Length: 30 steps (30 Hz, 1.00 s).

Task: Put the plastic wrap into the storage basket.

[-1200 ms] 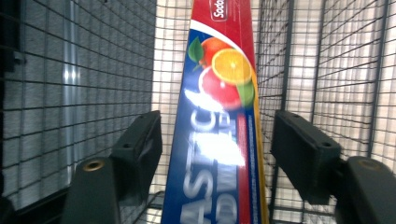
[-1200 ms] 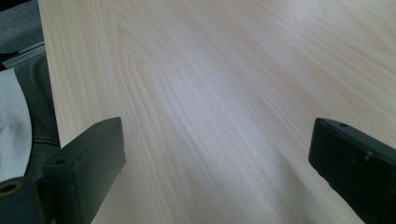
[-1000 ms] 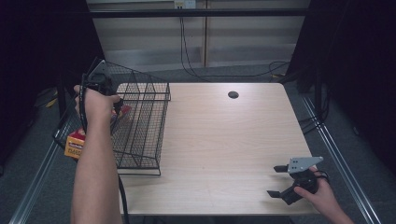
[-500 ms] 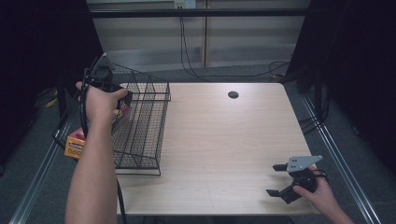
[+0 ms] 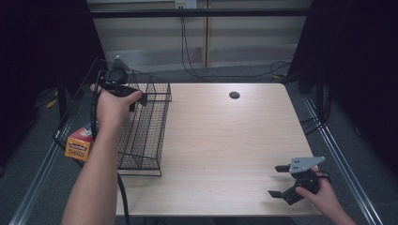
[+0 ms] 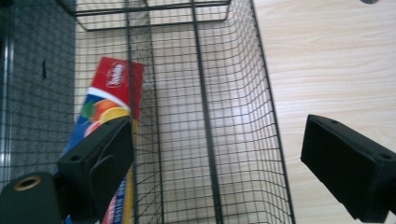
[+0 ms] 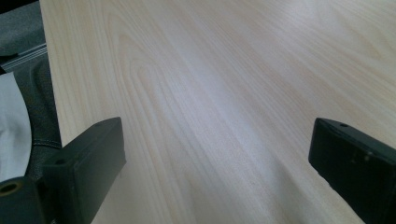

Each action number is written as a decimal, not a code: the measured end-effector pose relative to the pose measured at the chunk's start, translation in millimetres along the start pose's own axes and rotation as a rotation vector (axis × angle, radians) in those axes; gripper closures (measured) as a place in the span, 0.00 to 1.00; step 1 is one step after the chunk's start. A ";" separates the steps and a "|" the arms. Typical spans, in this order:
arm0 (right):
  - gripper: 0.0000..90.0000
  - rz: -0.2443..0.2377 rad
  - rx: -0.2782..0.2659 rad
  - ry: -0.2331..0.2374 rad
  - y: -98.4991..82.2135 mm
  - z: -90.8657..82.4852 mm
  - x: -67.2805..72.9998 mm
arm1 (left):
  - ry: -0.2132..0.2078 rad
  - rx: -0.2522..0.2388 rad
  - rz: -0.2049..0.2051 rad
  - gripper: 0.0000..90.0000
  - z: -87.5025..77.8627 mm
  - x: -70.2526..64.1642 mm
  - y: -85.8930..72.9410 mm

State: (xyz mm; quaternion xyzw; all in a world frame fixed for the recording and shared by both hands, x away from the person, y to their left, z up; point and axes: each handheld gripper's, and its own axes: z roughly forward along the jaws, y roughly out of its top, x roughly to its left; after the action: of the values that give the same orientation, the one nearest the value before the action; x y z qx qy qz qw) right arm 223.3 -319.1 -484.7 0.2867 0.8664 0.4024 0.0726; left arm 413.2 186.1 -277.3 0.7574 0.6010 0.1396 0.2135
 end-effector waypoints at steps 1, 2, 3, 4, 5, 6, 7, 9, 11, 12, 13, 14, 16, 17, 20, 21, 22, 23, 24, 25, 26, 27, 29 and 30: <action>0.04 -0.002 0.001 0.001 0.0 0.1 -0.1 | -0.011 -0.002 0.005 0.11 1.3 -2.4 -0.6; 0.04 0.000 0.003 0.005 0.0 0.3 0.1 | -0.013 0.001 0.015 0.11 2.8 -5.3 -1.2; 0.04 0.000 0.002 0.005 0.0 0.3 0.0 | -0.020 -0.002 0.021 0.11 4.6 -9.2 -1.9; 0.04 0.000 -0.001 0.003 0.1 0.1 -0.2 | -0.021 -0.006 0.026 0.11 5.9 -11.5 -2.3; 0.04 -0.002 -0.002 -0.001 0.0 0.1 -0.3 | -0.027 -0.008 0.035 0.11 7.2 -14.3 -2.7; 0.04 -0.002 -0.002 -0.002 0.0 0.0 -0.3 | -0.037 -0.011 0.039 0.11 8.1 -16.9 -2.9; 0.04 0.001 -0.001 0.000 0.1 -0.2 -0.3 | -0.042 -0.016 0.045 0.11 8.9 -19.4 -3.1; 0.04 0.000 -0.001 0.000 0.1 -0.2 -0.4 | -0.046 -0.033 0.051 0.11 9.9 -24.5 -3.5; 0.04 0.002 0.002 0.006 0.1 -0.1 0.0 | -0.063 -0.033 0.061 0.11 12.5 -29.0 -4.0; 0.04 0.000 0.001 0.001 0.1 -0.1 -0.2 | -0.070 -0.038 0.057 0.11 14.6 -31.7 -4.6; 0.04 0.001 0.002 0.007 0.1 0.0 0.0 | -0.071 -0.030 0.072 0.11 16.2 -33.4 -5.0; 0.04 -0.004 0.003 0.000 0.3 -0.2 -0.1 | -0.078 -0.032 0.076 0.11 18.0 -35.5 -5.7; 0.04 -0.003 0.001 0.001 0.2 -0.2 0.0 | -0.088 -0.034 0.082 0.11 21.4 -39.5 -6.8; 0.04 -0.005 -0.001 0.001 0.2 -0.2 -0.2 | -0.094 -0.033 0.085 0.11 23.6 -41.7 -7.6; 0.04 -0.007 0.001 0.007 0.1 0.1 0.1 | -0.109 -0.036 0.086 0.11 28.0 -46.2 -9.3; 0.04 -0.005 0.002 0.008 0.1 -0.1 0.3 | -0.114 -0.033 0.094 0.11 29.3 -47.1 -9.7; 0.04 -0.005 0.003 0.009 0.1 0.0 0.3 | -0.122 -0.040 0.089 0.11 30.5 -48.1 -10.4; 0.04 -0.007 0.003 0.006 0.2 0.0 0.2 | -0.122 -0.041 0.091 0.11 31.2 -48.7 -10.8; 0.04 -0.006 0.002 0.008 0.2 0.0 0.2 | -0.125 -0.047 0.084 0.11 32.5 -50.3 -11.6; 0.04 -0.007 0.002 0.008 0.1 0.0 0.1 | -0.133 -0.041 0.095 0.11 33.9 -50.7 -12.6; 0.04 -0.005 0.002 0.008 0.2 -0.1 0.3 | -0.143 -0.043 0.091 0.11 35.7 -51.7 -13.7; 0.04 -0.007 0.003 0.008 0.2 0.0 0.2 | -0.149 -0.046 0.089 0.11 36.9 -52.8 -14.7; 0.04 -0.008 0.005 0.004 0.2 0.0 0.3 | -0.156 -0.050 0.091 0.11 40.1 -55.3 -16.8; 0.04 -0.009 0.005 0.006 0.3 0.2 0.3 | -0.163 -0.042 0.100 0.11 41.3 -55.6 -17.5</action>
State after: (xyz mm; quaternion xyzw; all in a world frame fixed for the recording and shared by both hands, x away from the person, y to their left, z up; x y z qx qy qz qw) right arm 223.2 -318.7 -484.6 0.2819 0.8688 0.4007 0.0710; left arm 404.3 129.0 -319.3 0.7906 0.5402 0.1004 0.2704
